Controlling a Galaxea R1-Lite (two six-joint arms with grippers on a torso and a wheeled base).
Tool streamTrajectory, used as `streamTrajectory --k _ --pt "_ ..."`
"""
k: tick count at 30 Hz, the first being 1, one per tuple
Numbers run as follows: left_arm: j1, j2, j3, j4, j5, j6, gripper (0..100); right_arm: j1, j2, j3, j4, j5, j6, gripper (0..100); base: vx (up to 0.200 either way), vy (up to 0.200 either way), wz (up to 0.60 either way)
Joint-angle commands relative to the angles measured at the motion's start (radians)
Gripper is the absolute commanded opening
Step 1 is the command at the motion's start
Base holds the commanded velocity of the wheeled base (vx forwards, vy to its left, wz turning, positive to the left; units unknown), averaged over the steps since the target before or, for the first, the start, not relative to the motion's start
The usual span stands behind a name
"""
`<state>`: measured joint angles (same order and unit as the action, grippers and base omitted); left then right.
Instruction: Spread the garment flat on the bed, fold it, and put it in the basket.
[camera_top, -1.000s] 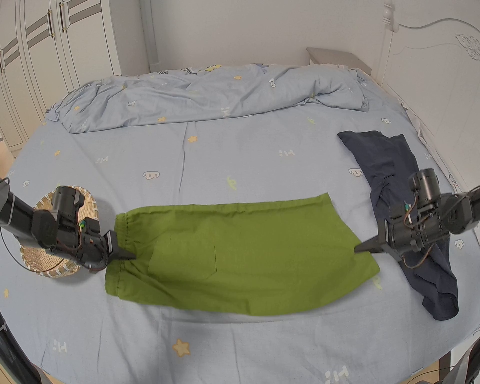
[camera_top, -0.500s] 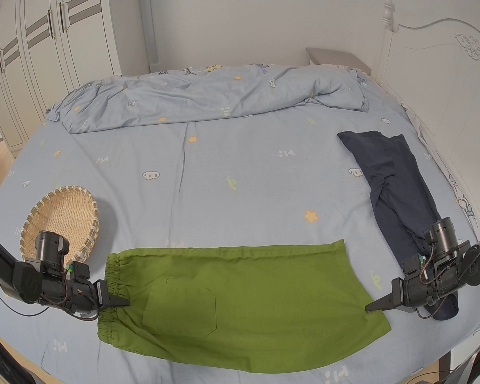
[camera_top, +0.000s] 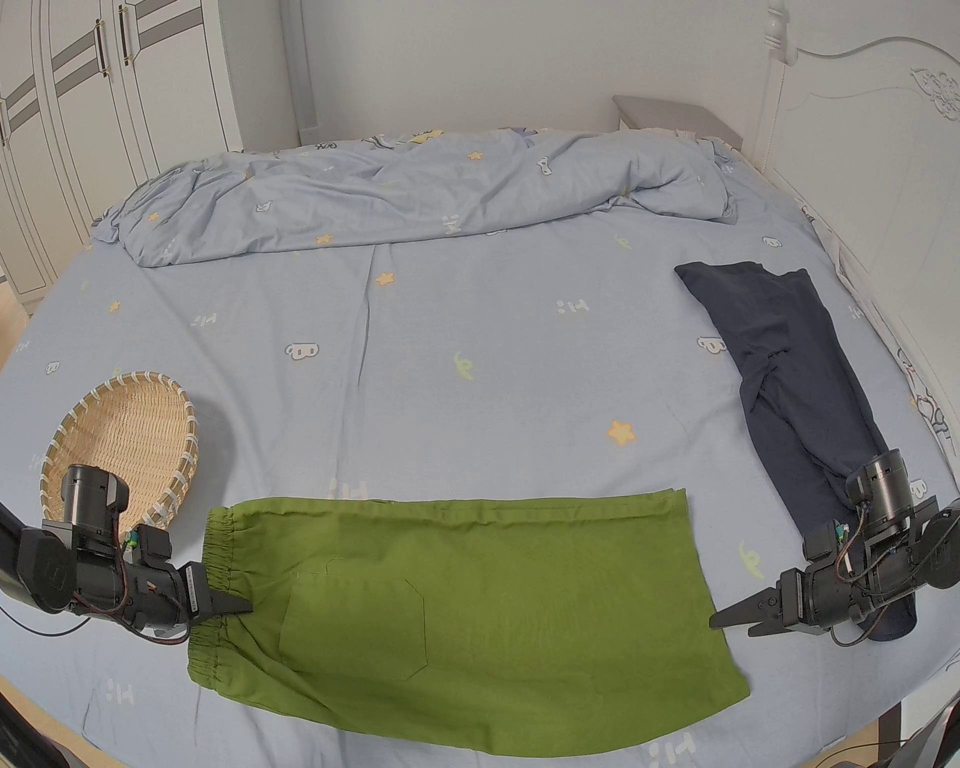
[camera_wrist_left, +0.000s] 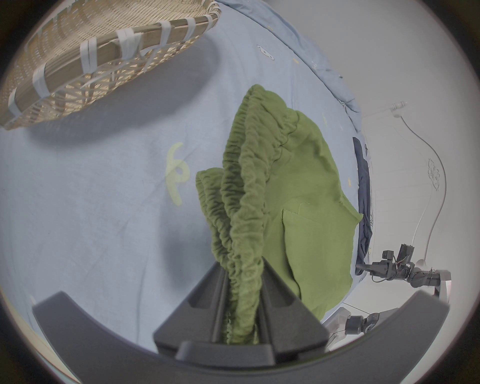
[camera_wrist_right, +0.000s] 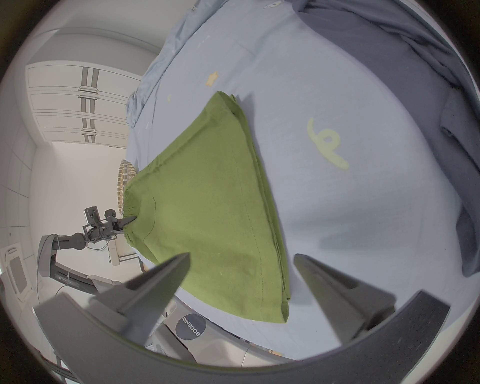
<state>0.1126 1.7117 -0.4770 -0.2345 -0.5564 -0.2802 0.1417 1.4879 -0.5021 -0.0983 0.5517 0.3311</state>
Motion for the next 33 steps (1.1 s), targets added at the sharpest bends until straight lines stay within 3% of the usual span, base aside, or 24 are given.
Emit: streamTrajectory --k 1,7,12,15,21,24,27,28,29,30,31,32,33 --pt "0.004 -0.032 0.003 0.009 -0.005 0.042 0 -0.01 -0.014 -0.01 -0.023 -0.004 0.0 100 0.0 0.0 0.0" --pt "0.006 -0.119 -0.002 0.038 0.01 0.059 0 0.002 -0.078 -0.193 -0.024 -0.095 0.009 100 0.0 0.0 0.0" --pt "0.068 -0.132 -0.012 0.043 0.044 0.098 0 0.006 -0.103 -0.248 0.034 -0.092 0.009 100 0.0 0.0 0.0" --pt "0.177 -0.149 -0.049 0.095 0.044 0.205 0 0.036 -0.101 -0.231 0.035 -0.099 0.0 100 0.0 0.0 0.0" --pt "0.208 -0.173 -0.121 0.251 0.047 0.26 0 0.045 -0.109 -0.228 0.038 -0.099 0.003 100 0.0 0.0 0.0" --pt "0.137 -0.244 -0.129 0.284 0.05 0.231 0 0.045 -0.121 -0.227 0.042 -0.101 0.003 100 0.0 0.0 0.0" --pt "0.036 -0.362 -0.16 0.333 0.11 0.15 0 0.042 -0.133 -0.225 0.045 -0.101 0.002 100 0.0 0.0 0.0" --pt "-0.071 -0.435 -0.213 0.394 0.184 0.075 0 0.036 -0.15 -0.227 0.055 -0.102 0.002 100 0.0 0.0 0.0" --pt "-0.108 -0.452 -0.235 0.415 0.208 0.05 0 0.036 -0.153 -0.227 0.06 -0.104 0.002 100 0.0 0.0 0.0" --pt "-0.231 -0.488 -0.307 0.488 0.283 -0.04 0 0.032 -0.163 -0.231 0.075 -0.104 0.0 100 0.0 0.0 0.0" --pt "-0.241 -0.489 -0.315 0.495 0.289 -0.048 0 0.032 -0.163 -0.231 0.077 -0.104 0.0 100 0.0 0.0 0.0" --pt "-0.383 -0.489 -0.394 0.573 0.368 -0.139 0 0.03 -0.17 -0.233 0.088 -0.105 0.0 100 0.0 0.0 0.0" --pt "-0.441 -0.48 -0.426 0.593 0.401 -0.166 0 0.03 -0.176 -0.231 0.089 -0.105 -0.001 100 0.0 0.0 0.0"
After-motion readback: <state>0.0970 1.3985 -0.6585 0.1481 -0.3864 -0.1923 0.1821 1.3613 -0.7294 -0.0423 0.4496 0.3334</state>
